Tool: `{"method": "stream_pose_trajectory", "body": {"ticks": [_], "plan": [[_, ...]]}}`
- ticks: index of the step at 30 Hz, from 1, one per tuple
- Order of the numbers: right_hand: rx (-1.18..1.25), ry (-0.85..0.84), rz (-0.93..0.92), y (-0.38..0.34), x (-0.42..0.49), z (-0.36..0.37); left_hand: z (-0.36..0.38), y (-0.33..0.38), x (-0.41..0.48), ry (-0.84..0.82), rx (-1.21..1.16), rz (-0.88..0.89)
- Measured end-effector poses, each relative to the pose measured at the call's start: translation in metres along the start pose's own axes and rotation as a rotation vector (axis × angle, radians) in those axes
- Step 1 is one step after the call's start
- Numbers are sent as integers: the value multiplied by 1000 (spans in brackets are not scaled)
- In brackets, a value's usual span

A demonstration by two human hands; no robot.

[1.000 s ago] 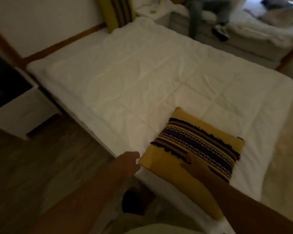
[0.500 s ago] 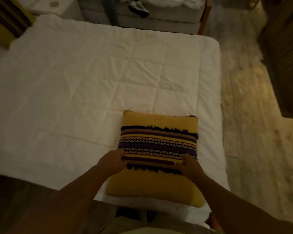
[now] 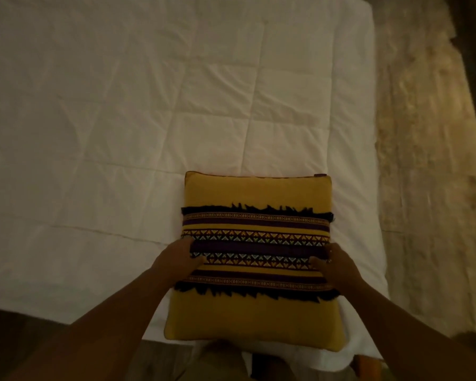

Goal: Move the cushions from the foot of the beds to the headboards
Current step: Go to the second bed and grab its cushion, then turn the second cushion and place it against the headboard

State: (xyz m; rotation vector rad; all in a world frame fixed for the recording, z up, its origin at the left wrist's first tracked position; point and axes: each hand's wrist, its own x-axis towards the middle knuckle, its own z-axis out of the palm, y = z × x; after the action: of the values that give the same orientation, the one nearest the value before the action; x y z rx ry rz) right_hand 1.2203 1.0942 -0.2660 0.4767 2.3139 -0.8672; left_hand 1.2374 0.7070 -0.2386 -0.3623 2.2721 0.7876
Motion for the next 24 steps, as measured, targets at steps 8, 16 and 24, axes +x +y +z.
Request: {"method": "stream_pose_trajectory", "body": {"ticks": [8, 16, 24], "plan": [[1, 50, 129, 16, 38, 22, 7, -32, 58, -44, -107, -111], [116, 60, 271, 36, 76, 45, 29, -52, 106, -59, -402, -247], [325, -51, 281, 38, 80, 42, 35, -58, 105, -34, -653, -184]]}}
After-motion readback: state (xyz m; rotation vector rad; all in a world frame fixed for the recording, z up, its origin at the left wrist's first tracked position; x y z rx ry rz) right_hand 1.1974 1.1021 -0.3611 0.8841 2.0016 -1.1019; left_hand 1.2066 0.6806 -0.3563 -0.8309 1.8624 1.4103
